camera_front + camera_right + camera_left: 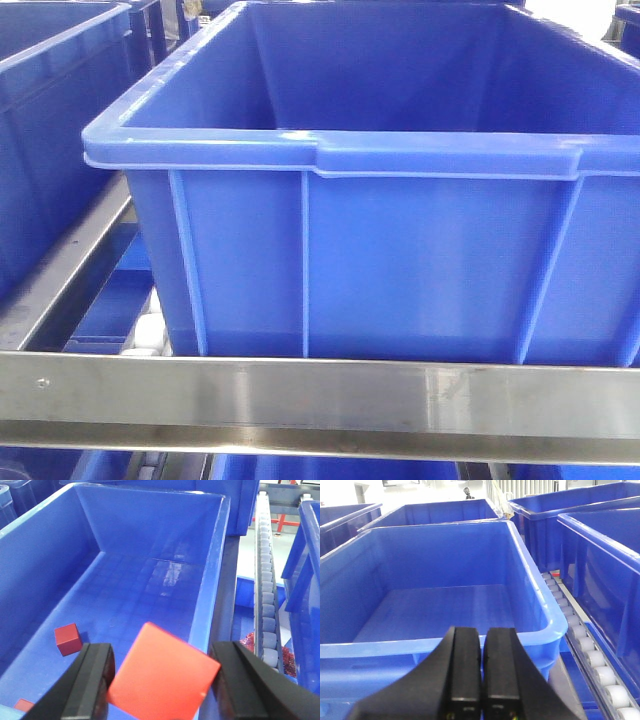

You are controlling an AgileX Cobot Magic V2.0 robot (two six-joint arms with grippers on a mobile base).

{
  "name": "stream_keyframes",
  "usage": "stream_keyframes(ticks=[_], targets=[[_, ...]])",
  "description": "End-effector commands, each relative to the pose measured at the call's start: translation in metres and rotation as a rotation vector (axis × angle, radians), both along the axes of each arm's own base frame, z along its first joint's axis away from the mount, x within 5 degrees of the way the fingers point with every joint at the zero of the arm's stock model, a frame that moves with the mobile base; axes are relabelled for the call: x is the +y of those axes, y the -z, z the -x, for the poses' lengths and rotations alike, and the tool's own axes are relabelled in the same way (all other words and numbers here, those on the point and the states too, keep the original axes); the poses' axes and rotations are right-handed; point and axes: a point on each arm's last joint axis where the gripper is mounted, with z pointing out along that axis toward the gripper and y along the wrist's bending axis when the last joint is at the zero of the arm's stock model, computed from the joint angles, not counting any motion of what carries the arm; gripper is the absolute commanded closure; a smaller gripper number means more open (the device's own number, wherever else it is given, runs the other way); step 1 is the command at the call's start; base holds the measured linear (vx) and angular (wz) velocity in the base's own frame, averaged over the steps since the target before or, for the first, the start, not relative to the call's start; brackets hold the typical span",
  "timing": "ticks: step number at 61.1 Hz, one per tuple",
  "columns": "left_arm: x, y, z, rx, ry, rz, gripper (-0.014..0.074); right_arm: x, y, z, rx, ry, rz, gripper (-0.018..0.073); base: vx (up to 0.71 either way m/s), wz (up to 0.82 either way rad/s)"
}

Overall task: Pick red cube and place on left shelf
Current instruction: 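Move the held red cube over the blue bin on the shelf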

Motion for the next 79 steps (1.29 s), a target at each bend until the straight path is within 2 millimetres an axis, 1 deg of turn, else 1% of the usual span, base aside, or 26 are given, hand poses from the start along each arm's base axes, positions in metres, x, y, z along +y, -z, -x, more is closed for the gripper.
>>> stream_keyframes(ticks=[1, 44, 52, 60, 64, 69, 79], targets=[[0.0, 0.0, -0.001, -0.052, -0.003, 0.008, 0.0491, 0.0, -0.017, 0.0, -0.11, -0.005, -0.008, 0.0502, -0.05, -0.28], [0.0, 0.0, -0.001, -0.052, -0.003, 0.008, 0.0491, 0.0, -0.017, 0.0, -0.102, -0.004, -0.007, 0.0502, 0.0, 0.02], [0.0, 0.0, -0.001, -0.054, -0.003, 0.008, 0.0491, 0.002, -0.023, -0.006, -0.142, -0.012, -0.017, 0.0502, 0.0, 0.0], [0.0, 0.0, -0.001, -0.052, -0.003, 0.008, 0.0491, 0.008, -0.031, -0.023, -0.123, -0.023, -0.013, 0.0502, 0.0, 0.0], [0.0, 0.0, -0.001, -0.054, -0.003, 0.008, 0.0491, 0.015, -0.037, -0.036, -0.091, -0.047, -0.007, 0.0502, 0.0, 0.0], [0.0, 0.0, -0.001, -0.054, -0.003, 0.008, 0.0491, 0.032, -0.046, -0.054, -0.058, -0.104, 0.0, 0.0502, 0.0, 0.0], [0.0, 0.0, -0.001, -0.052, -0.003, 0.008, 0.0491, 0.067, -0.049, -0.095, 0.011, -0.184, 0.022, 0.0502, 0.0, 0.0]])
